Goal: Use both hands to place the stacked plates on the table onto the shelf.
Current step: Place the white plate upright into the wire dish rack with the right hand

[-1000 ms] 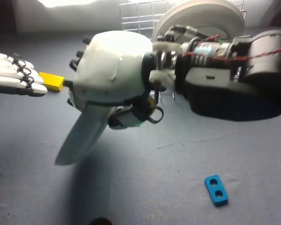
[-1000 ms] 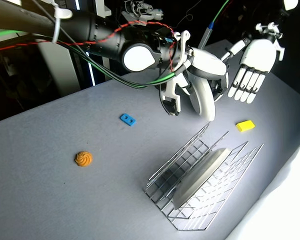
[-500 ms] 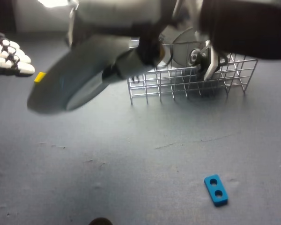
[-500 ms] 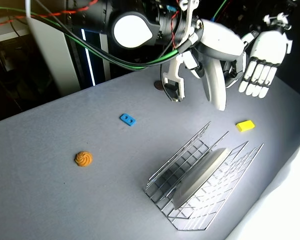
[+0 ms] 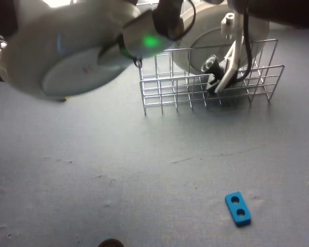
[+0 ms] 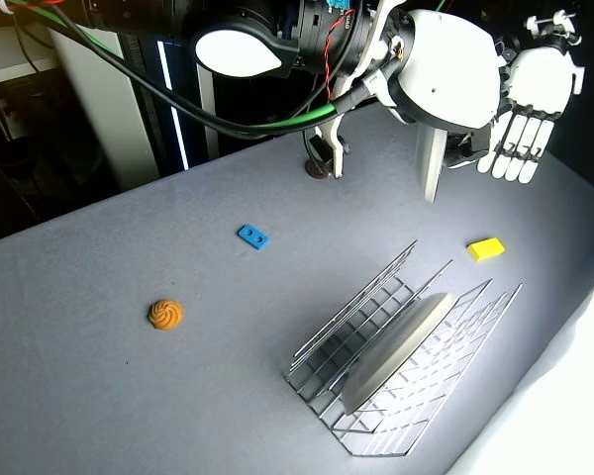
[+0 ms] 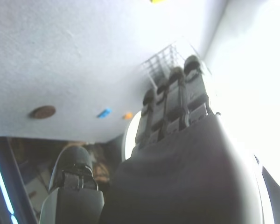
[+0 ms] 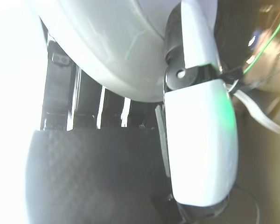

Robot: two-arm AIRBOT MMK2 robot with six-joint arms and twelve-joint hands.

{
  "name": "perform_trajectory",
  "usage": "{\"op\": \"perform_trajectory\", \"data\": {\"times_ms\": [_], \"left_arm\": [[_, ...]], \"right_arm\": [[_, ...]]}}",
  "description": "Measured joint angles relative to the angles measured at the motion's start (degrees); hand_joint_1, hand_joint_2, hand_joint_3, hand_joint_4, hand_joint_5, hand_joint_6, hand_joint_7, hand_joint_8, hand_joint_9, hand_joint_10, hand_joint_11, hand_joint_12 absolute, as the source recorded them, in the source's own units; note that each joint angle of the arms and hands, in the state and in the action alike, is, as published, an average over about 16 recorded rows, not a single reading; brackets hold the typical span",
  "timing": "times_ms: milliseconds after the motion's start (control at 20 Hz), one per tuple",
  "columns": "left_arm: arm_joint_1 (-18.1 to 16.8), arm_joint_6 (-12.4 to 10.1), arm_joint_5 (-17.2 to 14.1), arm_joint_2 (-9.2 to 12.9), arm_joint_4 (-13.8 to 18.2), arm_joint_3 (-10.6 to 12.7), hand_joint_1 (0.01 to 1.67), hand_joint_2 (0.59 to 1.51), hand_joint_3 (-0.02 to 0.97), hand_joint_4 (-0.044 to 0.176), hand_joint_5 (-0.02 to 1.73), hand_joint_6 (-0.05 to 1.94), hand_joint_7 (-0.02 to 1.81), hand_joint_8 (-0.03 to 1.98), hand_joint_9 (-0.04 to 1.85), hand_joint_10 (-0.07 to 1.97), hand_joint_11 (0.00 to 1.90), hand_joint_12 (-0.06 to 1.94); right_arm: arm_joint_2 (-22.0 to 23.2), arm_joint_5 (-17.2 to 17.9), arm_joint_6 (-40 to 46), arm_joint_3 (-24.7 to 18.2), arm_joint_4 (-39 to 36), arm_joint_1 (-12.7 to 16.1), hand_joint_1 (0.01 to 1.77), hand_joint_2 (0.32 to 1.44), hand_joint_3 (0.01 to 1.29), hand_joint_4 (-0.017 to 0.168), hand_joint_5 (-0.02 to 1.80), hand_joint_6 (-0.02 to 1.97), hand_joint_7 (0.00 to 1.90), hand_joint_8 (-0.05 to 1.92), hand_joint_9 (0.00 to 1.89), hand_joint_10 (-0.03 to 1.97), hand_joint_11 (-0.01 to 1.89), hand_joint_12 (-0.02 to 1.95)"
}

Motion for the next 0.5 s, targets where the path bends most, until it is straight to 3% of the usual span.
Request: {"op": "perform_trajectory", "data": {"times_ms": [500], "left_arm": [[-0.7, 0.1, -0.1, -0.1, 0.8, 0.1, 0.01, 1.188, 0.014, 0.001, 0.02, 0.02, 0.02, 0.0, 0.02, 0.02, 0.01, 0.01]], "right_arm": [[0.8, 5.1, 0.3, -0.1, 8.8, 0.1, 1.2, 0.99, 0.02, 0.012, 0.99, 0.84, 1.1, 0.77, 1.25, 0.02, 0.77, 1.04]]}}
